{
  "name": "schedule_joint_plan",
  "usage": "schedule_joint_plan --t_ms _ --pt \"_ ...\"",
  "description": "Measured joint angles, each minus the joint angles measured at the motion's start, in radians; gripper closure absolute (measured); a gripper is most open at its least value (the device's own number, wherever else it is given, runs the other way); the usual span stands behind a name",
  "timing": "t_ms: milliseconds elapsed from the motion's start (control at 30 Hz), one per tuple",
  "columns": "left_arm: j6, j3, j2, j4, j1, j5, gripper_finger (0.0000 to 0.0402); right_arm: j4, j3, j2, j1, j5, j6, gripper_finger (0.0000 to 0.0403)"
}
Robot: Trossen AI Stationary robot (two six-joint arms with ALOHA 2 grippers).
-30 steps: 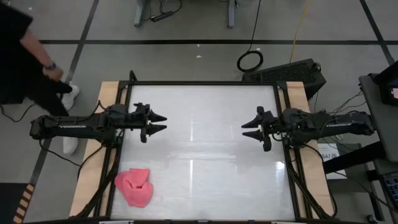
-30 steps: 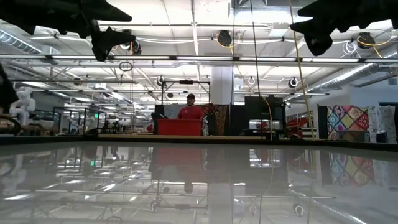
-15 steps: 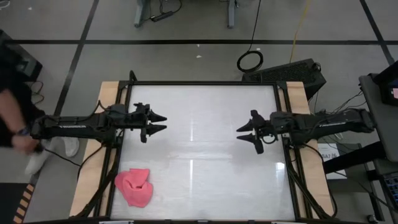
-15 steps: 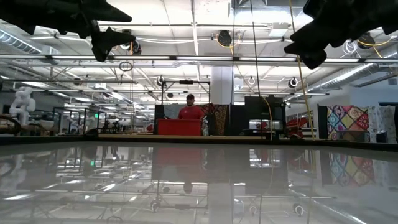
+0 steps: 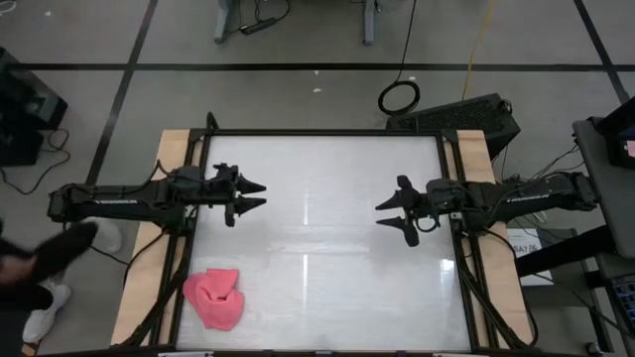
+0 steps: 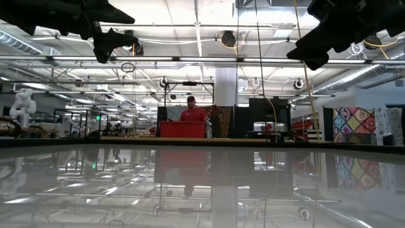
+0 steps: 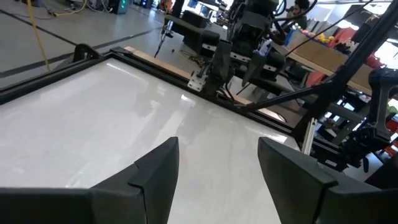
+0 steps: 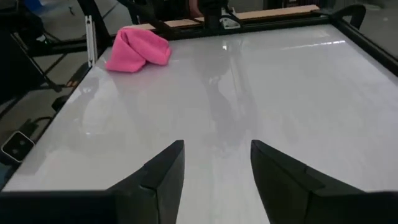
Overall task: Roll towel
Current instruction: Fold the pink towel
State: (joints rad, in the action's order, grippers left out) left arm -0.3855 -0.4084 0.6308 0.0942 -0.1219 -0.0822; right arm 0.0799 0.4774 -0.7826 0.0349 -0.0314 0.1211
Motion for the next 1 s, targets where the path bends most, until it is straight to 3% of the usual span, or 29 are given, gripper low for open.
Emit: schedule_joint_plan --t_ms 400,1000 --pt "0.000 0.000 0.000 -0.005 0.000 0.000 0.0178 0.092 0.000 0.000 0.000 -0.004 -0.033 0.0172" --pt "0.000 0.000 0.000 -0.006 0.000 0.000 0.0178 0.142 0.000 0.001 0.000 -0.004 -0.036 0.0167"
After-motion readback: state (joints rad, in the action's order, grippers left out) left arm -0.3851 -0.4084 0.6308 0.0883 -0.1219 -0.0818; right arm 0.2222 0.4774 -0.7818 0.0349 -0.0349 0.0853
